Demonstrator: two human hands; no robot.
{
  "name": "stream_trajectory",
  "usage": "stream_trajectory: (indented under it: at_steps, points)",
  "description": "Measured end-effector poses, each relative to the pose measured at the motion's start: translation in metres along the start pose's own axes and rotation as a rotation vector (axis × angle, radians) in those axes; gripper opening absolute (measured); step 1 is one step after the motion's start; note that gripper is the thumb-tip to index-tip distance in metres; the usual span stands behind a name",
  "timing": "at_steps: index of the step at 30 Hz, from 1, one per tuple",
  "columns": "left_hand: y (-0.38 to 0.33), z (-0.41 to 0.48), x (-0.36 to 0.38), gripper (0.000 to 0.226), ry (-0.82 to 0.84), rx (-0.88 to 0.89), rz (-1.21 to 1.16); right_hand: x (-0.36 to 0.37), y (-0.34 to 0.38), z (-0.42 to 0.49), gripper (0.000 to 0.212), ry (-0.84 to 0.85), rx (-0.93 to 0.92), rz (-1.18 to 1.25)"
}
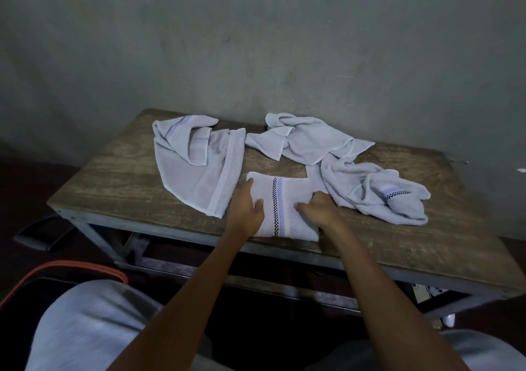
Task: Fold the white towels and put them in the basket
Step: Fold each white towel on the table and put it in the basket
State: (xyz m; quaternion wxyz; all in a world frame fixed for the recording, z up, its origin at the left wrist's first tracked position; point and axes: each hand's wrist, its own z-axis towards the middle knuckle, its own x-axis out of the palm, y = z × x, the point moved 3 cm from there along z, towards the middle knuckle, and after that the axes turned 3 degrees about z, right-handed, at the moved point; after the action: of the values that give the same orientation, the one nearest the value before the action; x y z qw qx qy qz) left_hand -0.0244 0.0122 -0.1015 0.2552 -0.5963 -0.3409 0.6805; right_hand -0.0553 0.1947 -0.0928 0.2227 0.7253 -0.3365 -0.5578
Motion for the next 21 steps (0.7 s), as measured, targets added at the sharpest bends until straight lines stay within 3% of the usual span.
stream_trajectory:
  at_steps: [6,14,21]
  points:
    - [0.005,-0.008,-0.007,0.057,-0.123,-0.005,-0.208,0.001,0.008,-0.007,0.027,0.011,0.030,0.237]
    - [0.007,-0.028,-0.057,0.054,-0.283,-0.145,-0.489,0.025,0.046,-0.037,0.037,-0.138,-0.198,0.546]
    - [0.023,-0.087,-0.145,0.051,-0.574,-0.194,-0.529,0.067,0.117,-0.081,0.039,0.024,-0.388,0.609]
